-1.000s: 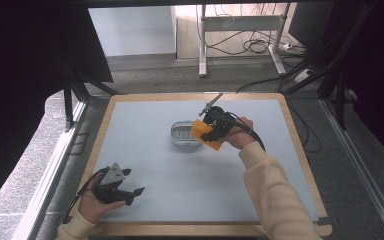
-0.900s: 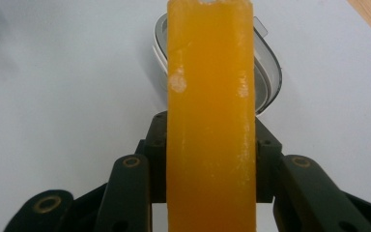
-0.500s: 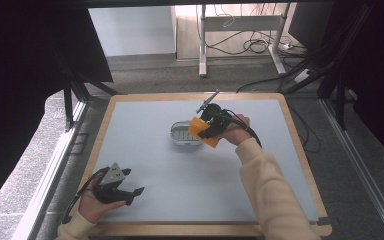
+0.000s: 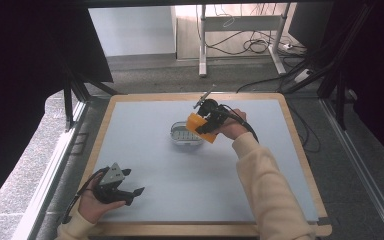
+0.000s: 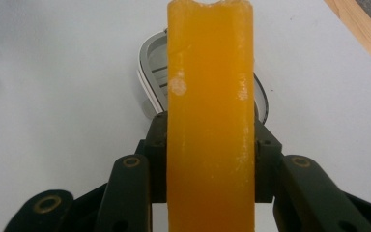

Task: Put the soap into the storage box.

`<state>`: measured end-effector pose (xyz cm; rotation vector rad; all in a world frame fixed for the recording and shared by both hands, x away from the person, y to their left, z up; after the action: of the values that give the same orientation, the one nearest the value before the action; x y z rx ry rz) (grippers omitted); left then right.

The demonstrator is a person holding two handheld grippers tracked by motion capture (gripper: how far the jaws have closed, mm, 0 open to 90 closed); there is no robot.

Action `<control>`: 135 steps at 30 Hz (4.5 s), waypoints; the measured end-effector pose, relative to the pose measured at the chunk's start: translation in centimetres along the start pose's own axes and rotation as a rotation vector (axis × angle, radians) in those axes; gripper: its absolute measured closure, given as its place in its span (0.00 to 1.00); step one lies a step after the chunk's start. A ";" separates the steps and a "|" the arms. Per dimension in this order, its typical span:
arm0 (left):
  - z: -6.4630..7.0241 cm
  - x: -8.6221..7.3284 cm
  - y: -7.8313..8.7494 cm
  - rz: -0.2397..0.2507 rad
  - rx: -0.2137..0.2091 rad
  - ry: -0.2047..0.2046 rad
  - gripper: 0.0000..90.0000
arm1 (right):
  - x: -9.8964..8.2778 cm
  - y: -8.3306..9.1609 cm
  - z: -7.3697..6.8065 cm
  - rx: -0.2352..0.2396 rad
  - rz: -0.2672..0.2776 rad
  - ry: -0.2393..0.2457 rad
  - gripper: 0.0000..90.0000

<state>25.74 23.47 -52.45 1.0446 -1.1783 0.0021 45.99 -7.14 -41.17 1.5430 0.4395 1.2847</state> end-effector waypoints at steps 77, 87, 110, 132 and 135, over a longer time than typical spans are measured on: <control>-0.1 -0.1 0.1 0.004 0.000 0.003 0.21 | 5.0 -7.1 1.0 0.120 -0.141 0.342 0.69; -0.1 -0.1 0.1 0.004 0.000 0.003 0.21 | 5.2 -6.4 1.3 0.082 -0.071 0.301 0.55; -0.1 -0.1 0.0 -0.004 -0.002 -0.005 0.21 | 3.9 -3.5 0.3 0.021 0.087 0.158 0.36; -0.1 -0.2 -0.1 -0.012 0.008 0.004 0.21 | -7.1 0.2 -1.6 -0.068 0.189 -0.096 0.31; -0.1 -0.2 -0.1 -0.013 0.008 0.005 0.21 | -9.5 0.8 -2.1 -0.081 0.211 -0.135 0.31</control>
<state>25.76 23.52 -52.66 1.0588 -1.1683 -0.0006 40.49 -13.97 -45.39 1.6280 0.1387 1.3307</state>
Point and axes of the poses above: each handheld gripper's, and its own axes: y roughly backward along the jaws, x roughly out of its top, z roughly to its right, the point moved 1 cm from there along -y, roughly forward along the jaws, and after that the axes turned 3 degrees about -x, right-handed, at the moved point
